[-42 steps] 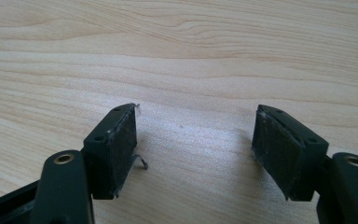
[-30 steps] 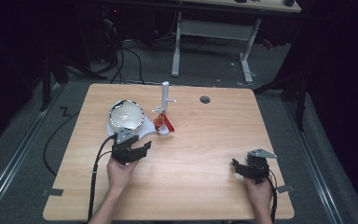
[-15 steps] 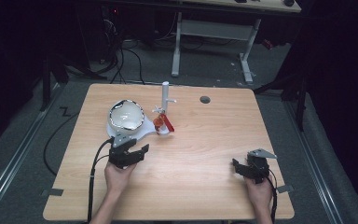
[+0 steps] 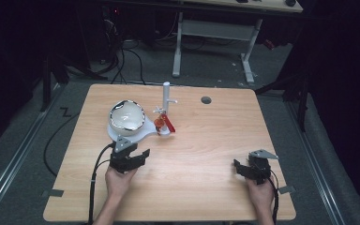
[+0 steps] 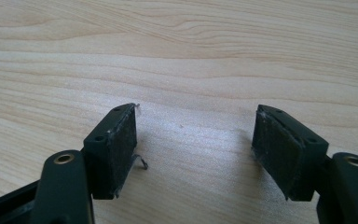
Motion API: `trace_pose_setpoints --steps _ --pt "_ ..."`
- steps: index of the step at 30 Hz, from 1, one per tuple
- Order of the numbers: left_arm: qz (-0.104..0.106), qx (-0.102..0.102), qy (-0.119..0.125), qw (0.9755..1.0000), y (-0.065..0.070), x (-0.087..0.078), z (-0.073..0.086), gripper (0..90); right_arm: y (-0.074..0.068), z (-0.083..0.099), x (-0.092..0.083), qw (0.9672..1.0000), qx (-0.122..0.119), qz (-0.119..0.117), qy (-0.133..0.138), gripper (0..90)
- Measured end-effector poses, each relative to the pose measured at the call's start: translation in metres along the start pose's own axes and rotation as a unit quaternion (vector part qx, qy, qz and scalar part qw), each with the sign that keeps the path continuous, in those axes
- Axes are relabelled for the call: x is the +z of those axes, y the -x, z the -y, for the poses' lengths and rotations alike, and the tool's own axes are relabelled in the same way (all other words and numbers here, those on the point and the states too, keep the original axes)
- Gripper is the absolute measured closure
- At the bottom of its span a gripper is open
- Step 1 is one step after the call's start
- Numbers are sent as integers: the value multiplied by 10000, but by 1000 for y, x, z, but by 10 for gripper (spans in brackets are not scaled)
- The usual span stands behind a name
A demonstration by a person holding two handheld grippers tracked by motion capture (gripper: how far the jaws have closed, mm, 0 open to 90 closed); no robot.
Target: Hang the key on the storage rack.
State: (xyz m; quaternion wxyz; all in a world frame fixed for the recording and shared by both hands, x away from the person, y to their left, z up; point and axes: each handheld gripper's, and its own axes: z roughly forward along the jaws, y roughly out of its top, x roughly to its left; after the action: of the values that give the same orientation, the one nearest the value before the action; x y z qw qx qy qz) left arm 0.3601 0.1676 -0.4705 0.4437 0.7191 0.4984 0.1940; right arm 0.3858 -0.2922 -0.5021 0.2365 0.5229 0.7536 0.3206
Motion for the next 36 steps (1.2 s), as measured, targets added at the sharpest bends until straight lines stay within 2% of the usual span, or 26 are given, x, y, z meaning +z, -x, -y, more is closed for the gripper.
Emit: trace_pose_setpoints --steps 19,25,32,36 --pt "-62 -65 -309 9995 0 6 26 409 0 0 0 10000 -6 -3 4 312" --pt "-142 -77 -380 9991 -1 7 32 408 0 0 0 10000 -8 -2 5 312" --pt "-316 62 -478 9983 -1 10 36 407 0 0 0 10000 -7 -2 4 312" --pt "-388 35 -526 9979 -1 10 36 403 0 0 0 10000 -2 -1 2 312"
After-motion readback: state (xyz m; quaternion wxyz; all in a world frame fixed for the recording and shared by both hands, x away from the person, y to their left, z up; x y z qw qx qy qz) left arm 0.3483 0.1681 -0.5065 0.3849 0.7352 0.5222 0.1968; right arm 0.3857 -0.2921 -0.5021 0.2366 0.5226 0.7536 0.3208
